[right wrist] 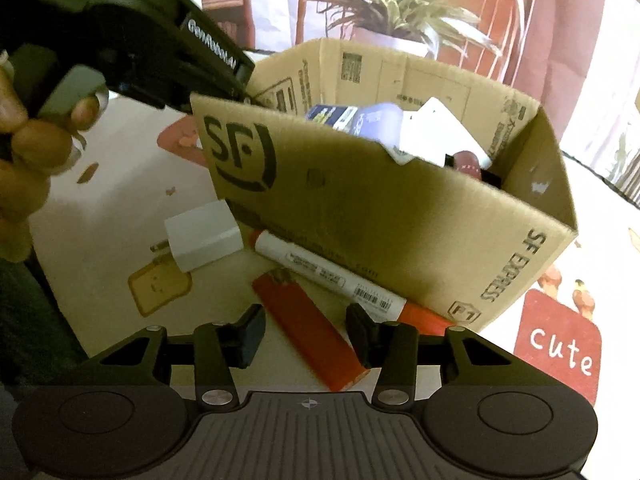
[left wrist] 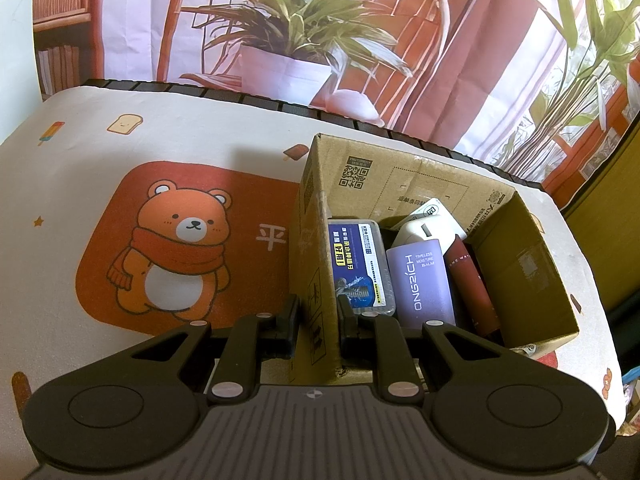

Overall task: Organize rigid objects
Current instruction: 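Lower the open right tool around the red lighter beside the box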

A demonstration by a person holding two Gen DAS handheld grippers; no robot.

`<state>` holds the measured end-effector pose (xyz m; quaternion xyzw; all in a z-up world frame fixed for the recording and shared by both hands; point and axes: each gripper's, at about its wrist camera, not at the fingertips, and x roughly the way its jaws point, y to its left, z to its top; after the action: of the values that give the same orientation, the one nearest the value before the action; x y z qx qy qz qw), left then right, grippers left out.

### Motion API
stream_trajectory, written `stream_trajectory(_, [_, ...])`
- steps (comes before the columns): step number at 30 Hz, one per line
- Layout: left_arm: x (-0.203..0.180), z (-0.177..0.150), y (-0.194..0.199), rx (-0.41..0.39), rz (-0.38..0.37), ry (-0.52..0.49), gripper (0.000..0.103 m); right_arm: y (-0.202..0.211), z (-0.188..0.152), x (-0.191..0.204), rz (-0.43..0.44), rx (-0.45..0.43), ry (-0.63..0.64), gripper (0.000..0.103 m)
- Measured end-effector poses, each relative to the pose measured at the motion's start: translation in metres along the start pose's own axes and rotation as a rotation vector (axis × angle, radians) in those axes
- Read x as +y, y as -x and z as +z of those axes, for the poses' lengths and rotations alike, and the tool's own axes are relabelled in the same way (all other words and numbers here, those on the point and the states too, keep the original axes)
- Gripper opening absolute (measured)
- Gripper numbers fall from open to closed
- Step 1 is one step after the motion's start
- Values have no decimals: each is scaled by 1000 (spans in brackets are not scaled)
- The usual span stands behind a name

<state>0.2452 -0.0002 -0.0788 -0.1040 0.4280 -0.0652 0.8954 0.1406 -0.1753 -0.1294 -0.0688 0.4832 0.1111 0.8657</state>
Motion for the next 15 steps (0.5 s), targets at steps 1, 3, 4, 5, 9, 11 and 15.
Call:
stream_trajectory(1, [0, 0, 0, 0, 0, 0, 20, 0, -1, 1, -3, -2, 5, 42])
stream_trajectory(3, [0, 0, 0, 0, 0, 0, 20, 1, -2, 2, -6, -2, 11, 36])
stream_trajectory(4, [0, 0, 0, 0, 0, 0, 20, 1, -2, 1, -6, -1, 6, 35])
stream_trajectory(5, [0, 0, 0, 0, 0, 0, 20, 2, -2, 0, -4, 0, 0, 33])
stream_trajectory(9, [0, 0, 0, 0, 0, 0, 20, 5, -5, 0, -19, -8, -7, 31])
stream_trajectory(11, [0, 0, 0, 0, 0, 0, 20, 6, -7, -1, -23, -7, -16, 29])
stream_trajectory(15, [-1, 0, 0, 0, 0, 0, 20, 10, -10, -3, -27, 4, -40, 27])
